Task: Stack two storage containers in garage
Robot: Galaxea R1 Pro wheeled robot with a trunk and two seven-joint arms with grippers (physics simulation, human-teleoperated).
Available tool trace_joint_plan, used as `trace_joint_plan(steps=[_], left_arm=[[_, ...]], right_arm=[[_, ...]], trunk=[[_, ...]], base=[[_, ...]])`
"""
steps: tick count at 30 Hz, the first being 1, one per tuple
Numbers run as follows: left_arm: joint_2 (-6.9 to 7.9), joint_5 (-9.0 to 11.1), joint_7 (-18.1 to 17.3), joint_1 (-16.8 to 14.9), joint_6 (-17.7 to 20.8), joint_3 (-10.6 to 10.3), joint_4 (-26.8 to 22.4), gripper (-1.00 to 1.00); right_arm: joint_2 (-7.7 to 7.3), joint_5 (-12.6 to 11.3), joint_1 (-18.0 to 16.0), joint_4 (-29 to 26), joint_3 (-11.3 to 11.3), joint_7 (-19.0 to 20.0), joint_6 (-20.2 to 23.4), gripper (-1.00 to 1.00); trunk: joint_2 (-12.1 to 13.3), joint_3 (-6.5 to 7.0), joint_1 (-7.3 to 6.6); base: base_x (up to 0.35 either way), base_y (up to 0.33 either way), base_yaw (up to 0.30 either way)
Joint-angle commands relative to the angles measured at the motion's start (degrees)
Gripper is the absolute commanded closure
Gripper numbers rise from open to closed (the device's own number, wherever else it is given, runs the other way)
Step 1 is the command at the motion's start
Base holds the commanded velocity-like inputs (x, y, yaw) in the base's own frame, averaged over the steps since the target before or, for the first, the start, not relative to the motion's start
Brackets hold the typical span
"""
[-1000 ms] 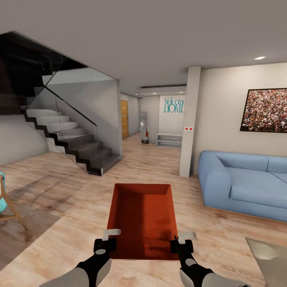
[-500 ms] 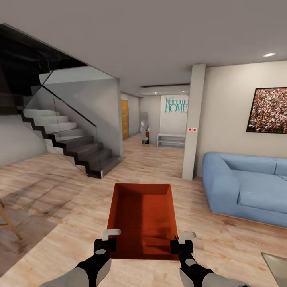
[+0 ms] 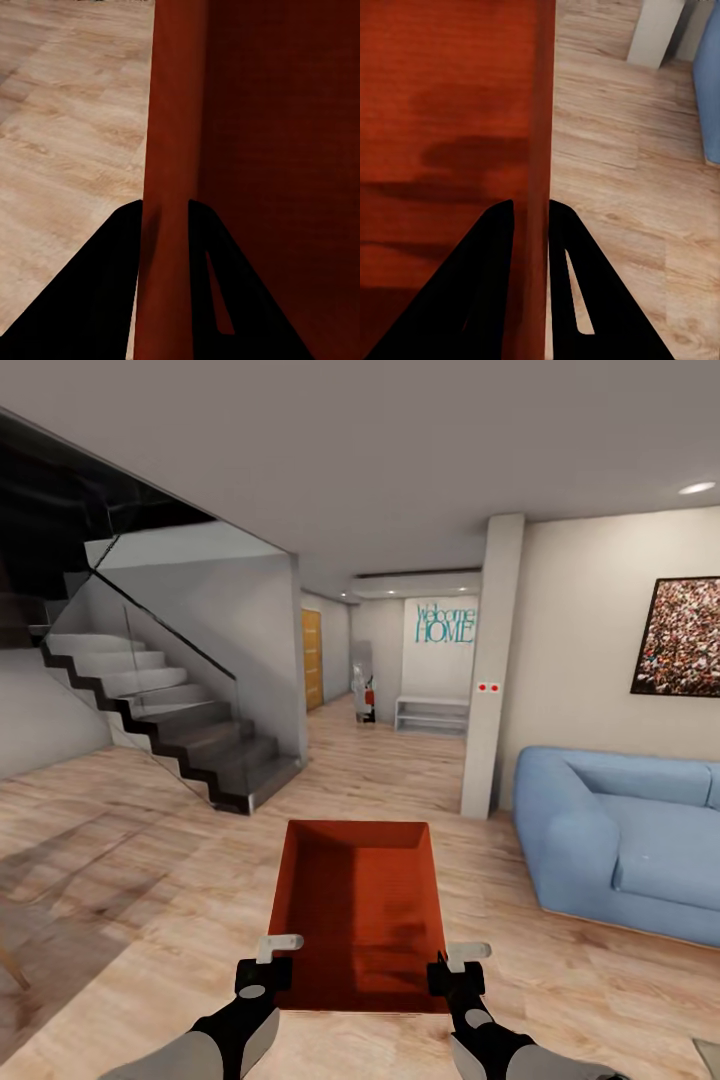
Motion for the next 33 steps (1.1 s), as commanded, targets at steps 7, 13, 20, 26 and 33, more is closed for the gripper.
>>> trace_joint_plan(steps=[7, 13, 20, 26, 33], left_arm=[[0.01, -0.5, 1.21, -0.12, -0.35, 3.17, -0.16, 1.0], [0.01, -0.5, 1.21, -0.12, -0.35, 3.17, -0.16, 1.0], [0.01, -0.5, 1.21, -0.12, -0.35, 3.17, -0.16, 1.0], [0.01, -0.5, 1.2, -0.12, -0.35, 3.17, -0.16, 1.0], [0.0, -0.5, 1.2, -0.12, -0.35, 3.17, -0.16, 1.0]], right_arm=[[0.0, -0.75, 0.0, 0.13, -0.22, -0.08, -0.12, 1.0], [0.0, -0.75, -0.01, 0.13, -0.22, -0.08, -0.12, 1.0], [0.01, -0.75, -0.01, 0.13, -0.22, -0.13, -0.12, 1.0], [0.07, -0.75, -0.03, 0.13, -0.22, -0.13, -0.12, 1.0], [0.01, -0.75, -0.01, 0.13, -0.22, -0.09, -0.12, 1.0]], trunk=[[-0.07, -0.09, 0.04], [-0.07, -0.09, 0.04], [-0.07, -0.09, 0.04], [-0.07, -0.09, 0.04], [-0.07, -0.09, 0.04]], base=[[0.325, 0.0, 0.0], [0.325, 0.0, 0.0], [0.325, 0.0, 0.0], [0.325, 0.0, 0.0], [0.326, 0.0, 0.0]])
